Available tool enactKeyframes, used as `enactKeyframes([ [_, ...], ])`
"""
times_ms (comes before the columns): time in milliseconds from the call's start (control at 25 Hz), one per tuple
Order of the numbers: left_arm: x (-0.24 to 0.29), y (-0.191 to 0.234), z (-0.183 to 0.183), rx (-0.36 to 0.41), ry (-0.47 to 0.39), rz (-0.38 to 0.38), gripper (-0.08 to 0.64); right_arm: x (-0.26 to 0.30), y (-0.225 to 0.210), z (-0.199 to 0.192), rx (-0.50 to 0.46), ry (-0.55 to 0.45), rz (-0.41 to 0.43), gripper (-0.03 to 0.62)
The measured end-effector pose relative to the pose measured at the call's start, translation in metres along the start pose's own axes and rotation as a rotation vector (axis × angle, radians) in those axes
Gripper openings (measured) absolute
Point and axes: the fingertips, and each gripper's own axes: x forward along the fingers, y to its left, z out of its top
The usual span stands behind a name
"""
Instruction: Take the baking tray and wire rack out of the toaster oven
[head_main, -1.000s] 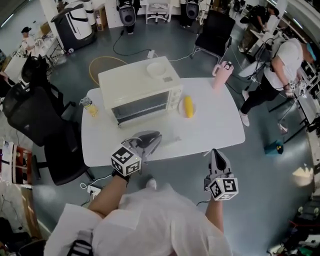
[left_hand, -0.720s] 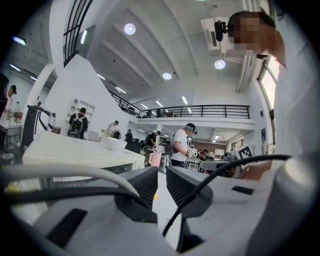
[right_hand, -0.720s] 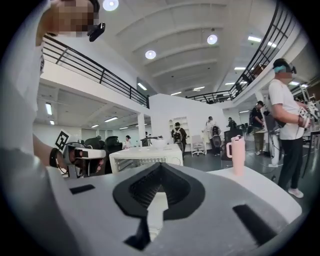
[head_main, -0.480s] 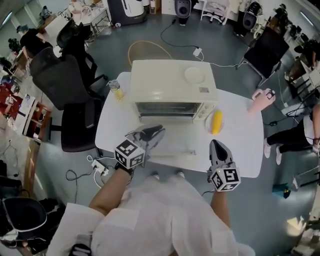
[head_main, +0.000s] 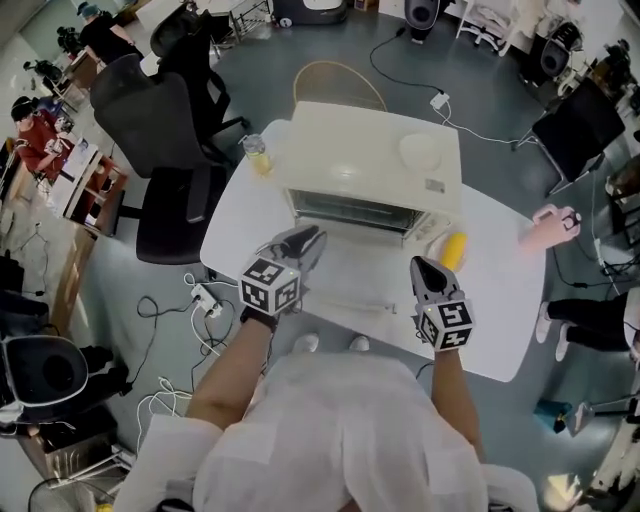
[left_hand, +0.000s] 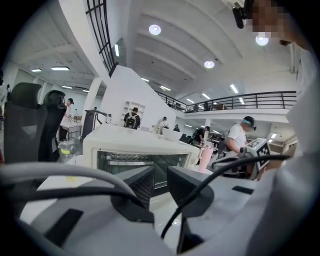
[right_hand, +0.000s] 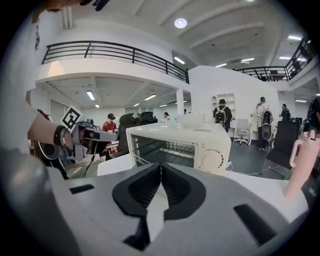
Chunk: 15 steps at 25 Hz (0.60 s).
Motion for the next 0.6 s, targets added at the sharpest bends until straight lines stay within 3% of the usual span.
enactKeyframes([
  [440,0.03,0.049,-0.033,-0.028,0.164,0.208,0.078,0.064,-0.014,-0.009,-0.02,0.095,-0.047,0.026],
  [600,0.042,0.073,-0.028,-0.044,0.177,0.274,0.078,0.09,-0.019,-0.008,-0.038,0.124,-0.098,0.031],
])
